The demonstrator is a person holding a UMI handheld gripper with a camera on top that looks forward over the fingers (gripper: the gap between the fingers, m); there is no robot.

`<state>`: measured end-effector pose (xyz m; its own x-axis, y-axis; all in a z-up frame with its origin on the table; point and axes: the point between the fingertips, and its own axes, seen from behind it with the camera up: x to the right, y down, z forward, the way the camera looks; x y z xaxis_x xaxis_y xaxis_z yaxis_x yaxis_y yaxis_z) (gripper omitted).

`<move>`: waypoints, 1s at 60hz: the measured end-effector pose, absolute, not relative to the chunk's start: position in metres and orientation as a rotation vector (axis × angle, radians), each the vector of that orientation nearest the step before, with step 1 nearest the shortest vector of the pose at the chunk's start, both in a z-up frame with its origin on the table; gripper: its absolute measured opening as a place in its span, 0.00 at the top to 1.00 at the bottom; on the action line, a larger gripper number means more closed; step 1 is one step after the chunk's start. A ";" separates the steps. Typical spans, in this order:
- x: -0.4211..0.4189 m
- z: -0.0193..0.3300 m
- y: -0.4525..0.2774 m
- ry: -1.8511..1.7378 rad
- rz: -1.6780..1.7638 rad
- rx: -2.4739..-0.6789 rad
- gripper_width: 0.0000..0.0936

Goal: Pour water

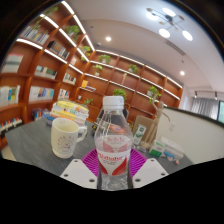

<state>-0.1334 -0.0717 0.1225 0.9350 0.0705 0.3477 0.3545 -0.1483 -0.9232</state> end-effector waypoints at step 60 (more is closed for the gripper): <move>-0.202 0.195 0.027 -1.617 -1.694 -0.663 0.60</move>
